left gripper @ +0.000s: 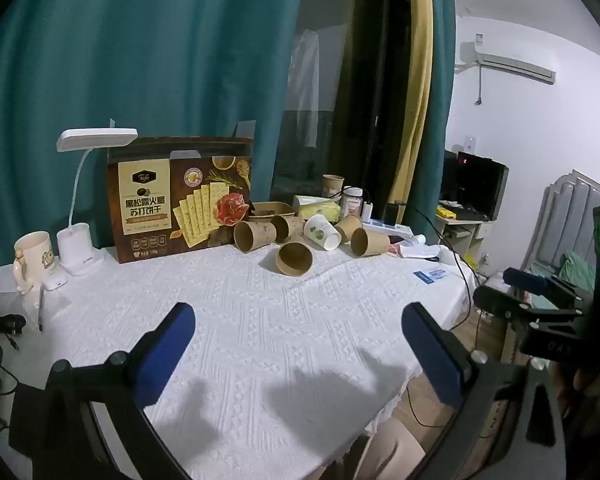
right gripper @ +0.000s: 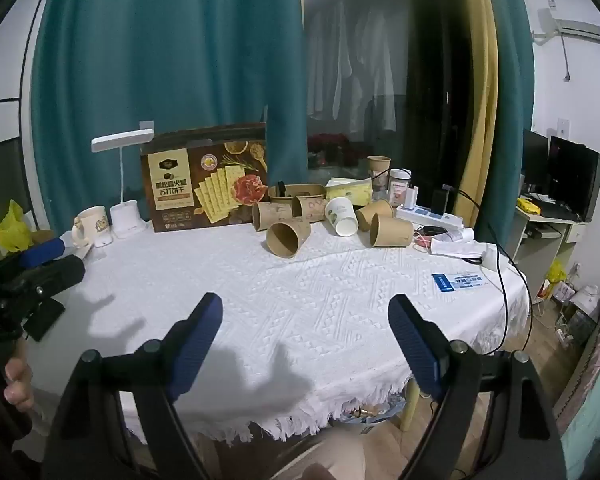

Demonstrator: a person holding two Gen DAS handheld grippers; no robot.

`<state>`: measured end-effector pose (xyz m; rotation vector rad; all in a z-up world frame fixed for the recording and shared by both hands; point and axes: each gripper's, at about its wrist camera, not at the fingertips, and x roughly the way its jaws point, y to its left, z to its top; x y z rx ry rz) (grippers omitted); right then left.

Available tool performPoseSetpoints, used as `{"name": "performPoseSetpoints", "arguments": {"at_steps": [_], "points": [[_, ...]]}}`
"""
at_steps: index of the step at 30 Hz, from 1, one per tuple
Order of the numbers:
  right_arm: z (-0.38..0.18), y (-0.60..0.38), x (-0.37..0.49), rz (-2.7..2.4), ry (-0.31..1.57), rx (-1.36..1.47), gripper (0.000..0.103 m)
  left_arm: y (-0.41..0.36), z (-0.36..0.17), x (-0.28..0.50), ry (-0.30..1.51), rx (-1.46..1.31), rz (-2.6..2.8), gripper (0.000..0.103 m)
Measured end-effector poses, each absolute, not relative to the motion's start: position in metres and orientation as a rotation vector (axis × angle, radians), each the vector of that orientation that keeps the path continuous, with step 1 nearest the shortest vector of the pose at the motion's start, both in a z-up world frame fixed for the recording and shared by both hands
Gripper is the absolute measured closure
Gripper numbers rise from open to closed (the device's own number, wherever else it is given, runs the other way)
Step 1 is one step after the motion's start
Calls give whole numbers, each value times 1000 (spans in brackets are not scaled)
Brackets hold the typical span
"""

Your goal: Flip cup upright

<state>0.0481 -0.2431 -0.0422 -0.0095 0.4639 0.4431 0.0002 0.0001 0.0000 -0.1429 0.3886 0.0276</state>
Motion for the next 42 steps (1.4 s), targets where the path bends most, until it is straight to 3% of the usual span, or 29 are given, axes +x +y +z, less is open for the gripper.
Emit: {"name": "performPoseSetpoints", "arguments": {"at_steps": [42], "points": [[-60, -242, 52, 458, 480, -5, 20, 3, -3, -4, 393, -163, 15, 0]]}}
